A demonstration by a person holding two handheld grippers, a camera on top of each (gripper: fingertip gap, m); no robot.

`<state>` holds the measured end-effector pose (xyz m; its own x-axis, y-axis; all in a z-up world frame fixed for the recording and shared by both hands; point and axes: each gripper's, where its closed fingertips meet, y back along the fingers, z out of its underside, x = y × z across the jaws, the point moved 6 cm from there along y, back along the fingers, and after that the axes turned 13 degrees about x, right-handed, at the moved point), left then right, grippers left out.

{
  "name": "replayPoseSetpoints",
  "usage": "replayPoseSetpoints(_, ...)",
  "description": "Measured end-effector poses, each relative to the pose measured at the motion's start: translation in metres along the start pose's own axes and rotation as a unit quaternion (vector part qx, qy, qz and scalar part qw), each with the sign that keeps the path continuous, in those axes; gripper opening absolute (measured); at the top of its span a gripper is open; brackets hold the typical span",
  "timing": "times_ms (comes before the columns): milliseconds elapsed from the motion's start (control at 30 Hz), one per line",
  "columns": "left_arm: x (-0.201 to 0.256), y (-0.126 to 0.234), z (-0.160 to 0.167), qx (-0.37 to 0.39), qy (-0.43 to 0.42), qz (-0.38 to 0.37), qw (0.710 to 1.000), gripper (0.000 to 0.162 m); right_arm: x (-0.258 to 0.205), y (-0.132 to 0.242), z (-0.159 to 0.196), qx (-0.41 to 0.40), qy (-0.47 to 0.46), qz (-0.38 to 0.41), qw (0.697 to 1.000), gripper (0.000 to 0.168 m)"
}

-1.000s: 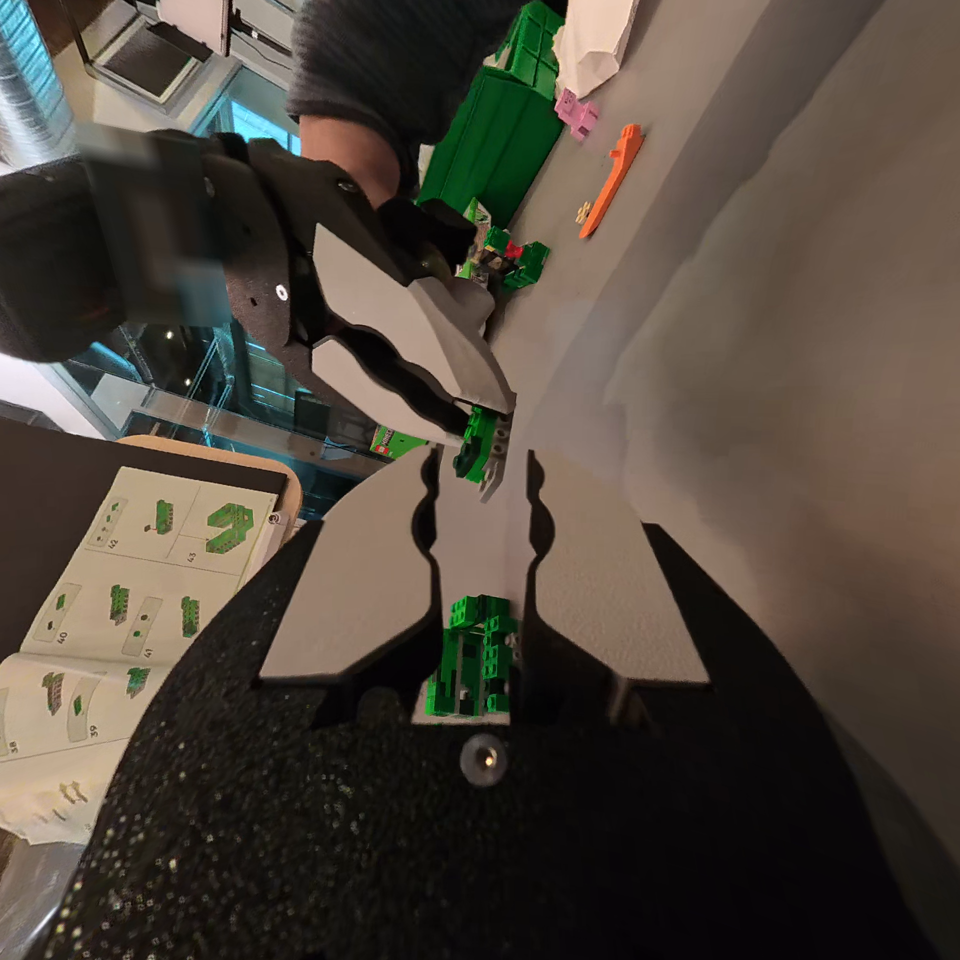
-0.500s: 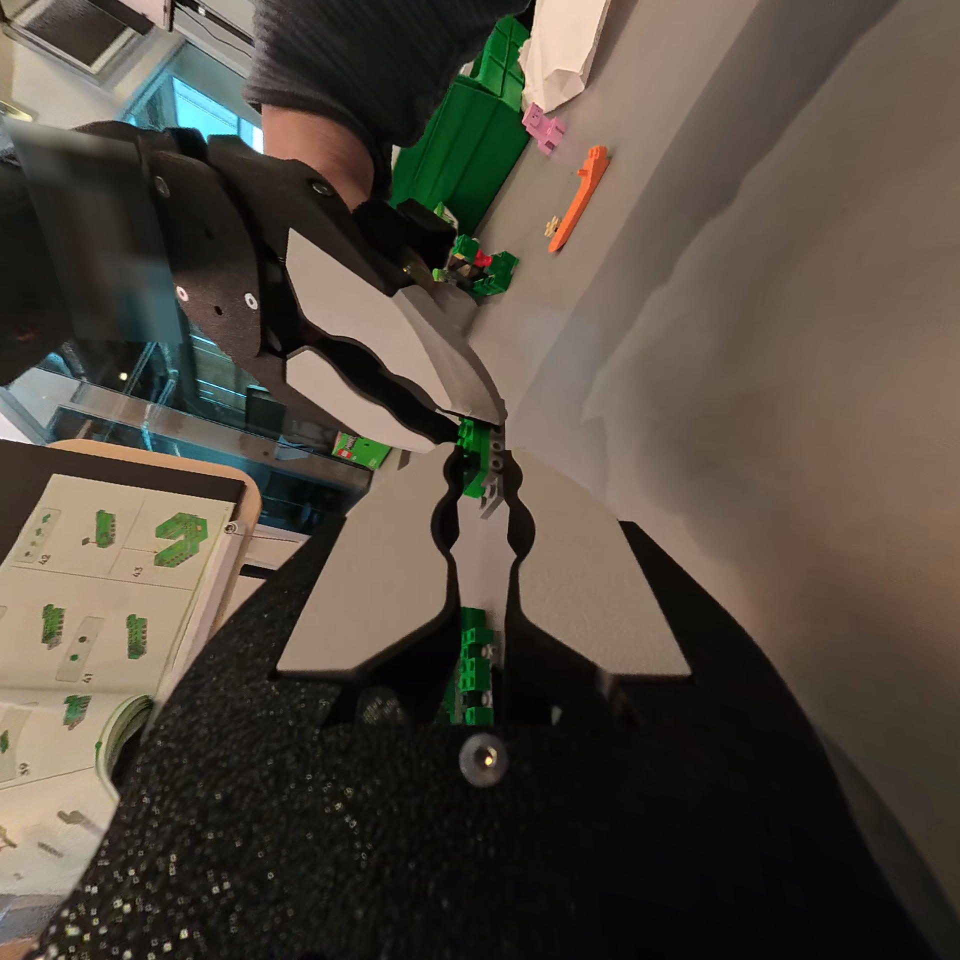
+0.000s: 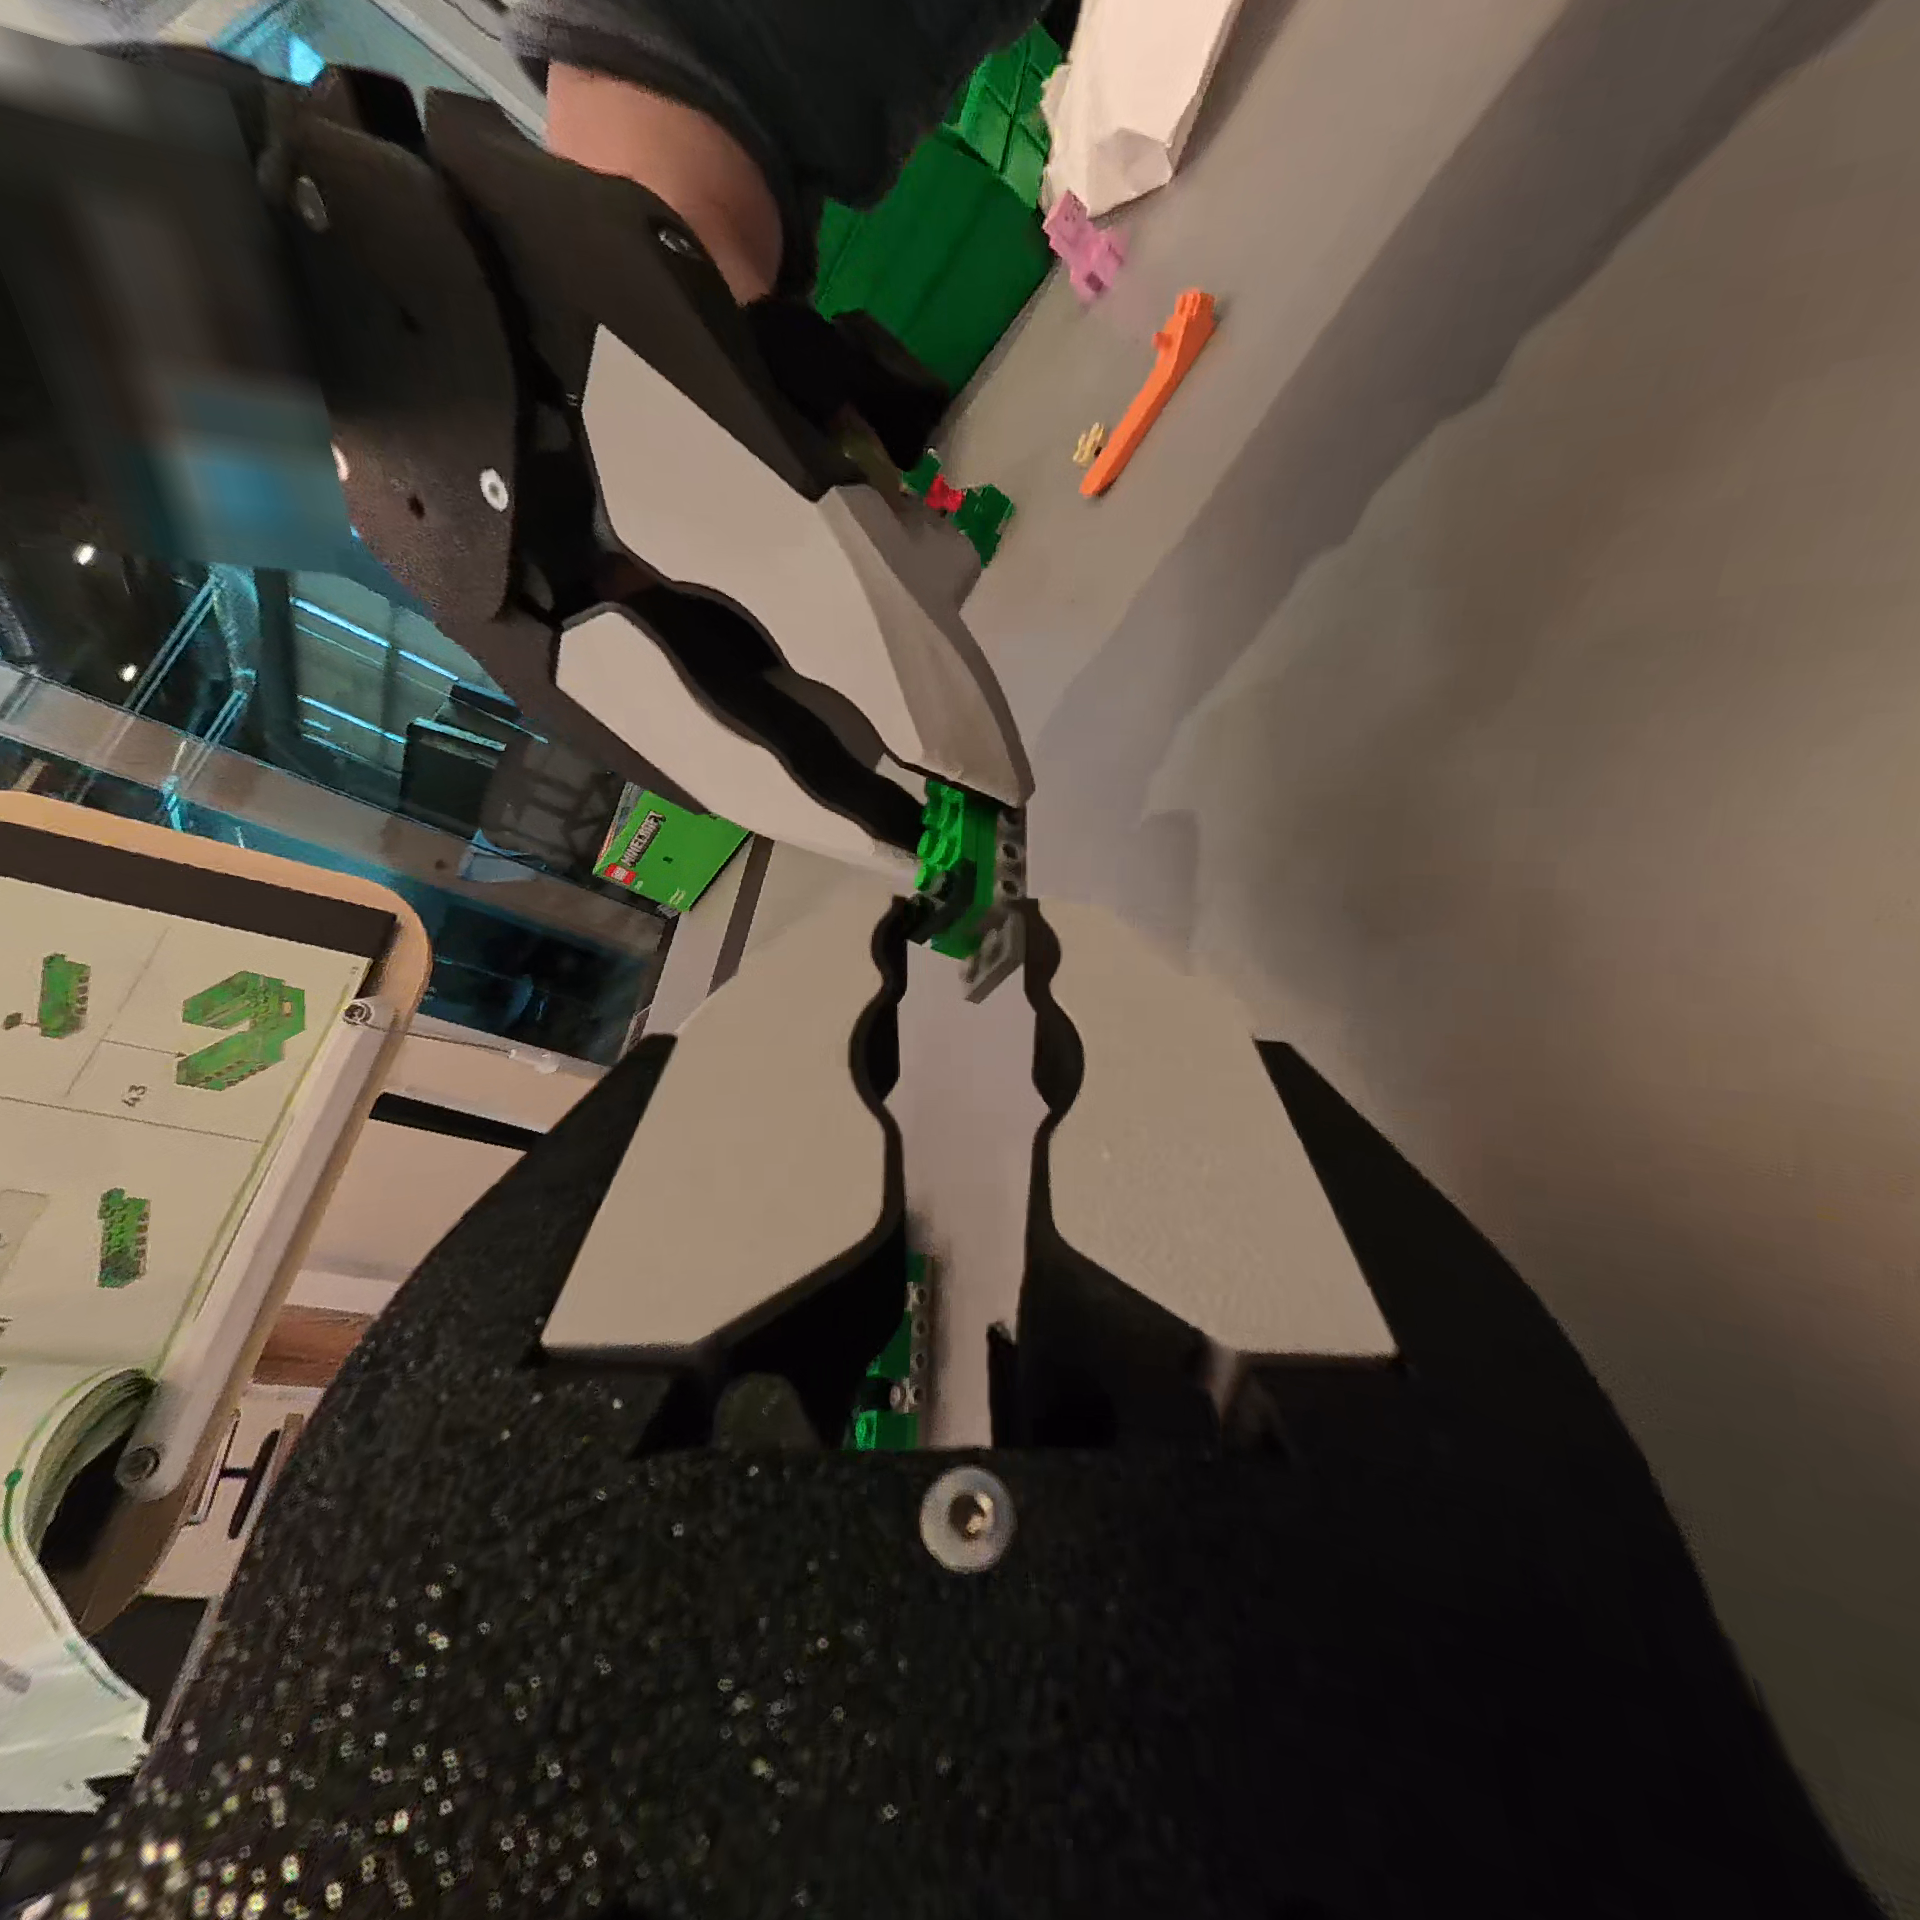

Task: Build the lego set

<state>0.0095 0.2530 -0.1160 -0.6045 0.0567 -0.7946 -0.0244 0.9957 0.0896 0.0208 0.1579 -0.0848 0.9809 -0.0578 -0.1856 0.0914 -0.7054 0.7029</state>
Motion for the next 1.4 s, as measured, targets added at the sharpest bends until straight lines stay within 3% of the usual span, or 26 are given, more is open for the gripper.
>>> replayPoseSetpoints(167,0.000,0.002,-0.001,-0.019,-0.012,0.026,0.999,0.018,0.000,-0.004,0.001,-0.001,-0.003,-0.003,1.000,0.017)
replayPoseSetpoints(267,0.000,-0.001,0.007,-0.026,0.043,0.025,0.998,0.020,0.005,-0.006,0.005,-0.003,-0.001,0.020,1.000,0.017)
replayPoseSetpoints(300,-0.002,-0.001,0.011,-0.038,0.056,0.014,0.998,0.028,0.008,-0.006,0.006,-0.005,0.001,0.038,0.999,0.017)
replayPoseSetpoints(333,-0.005,0.000,0.015,-0.049,0.070,0.003,0.996,0.054,0.013,-0.006,0.009,-0.019,0.007,0.065,0.998,0.017)
replayPoseSetpoints(400,-0.013,0.005,0.021,-0.055,0.105,-0.020,0.993,0.071,0.022,-0.008,0.018,-0.052,0.024,0.110,0.992,0.017)
replayPoseSetpoints(533,-0.028,0.020,0.030,-0.044,0.142,-0.063,0.987,0.071,0.031,-0.018,0.033,-0.089,0.022,0.133,0.987,0.017)
replayPoseSetpoints(800,-0.033,0.029,0.045,-0.073,0.172,-0.074,0.980,0.075,0.037,-0.029,0.043,-0.103,0.014,0.132,0.986,0.019)
replayPoseSetpoints(933,-0.034,0.027,0.046,-0.076,0.182,-0.080,0.977,0.074,0.033,-0.024,0.045,-0.085,0.012,0.149,0.985,0.032)
replayPoseSetpoints(1000,-0.037,0.028,0.048,-0.081,0.183,-0.095,0.975,0.070,0.030,-0.008,0.039,-0.029,0.010,0.198,0.980,0.034)
replayPoseSetpoints(1100,-0.047,0.035,0.051,-0.079,0.215,-0.135,0.964,0.061,0.029,0.019,0.029,0.145,-0.007,0.289,0.946,0.037)
replayPoseSetpoints(1200,-0.057,0.043,0.057,-0.067,0.268,-0.179,0.944,0.060,0.037,0.041,0.033,0.286,-0.008,0.399,0.871,0.037)
replayPoseSetpoints(1300,-0.065,0.052,0.071,-0.093,0.305,-0.234,0.918,0.057,0.043,0.053,0.047,0.334,0.001,0.514,0.790,0.033)
replayPoseSetpoints(1400,-0.068,0.058,0.078,-0.098,0.336,-0.261,0.900,0.056,0.043,0.055,0.053,0.335,0.021,0.573,0.748,0.034)
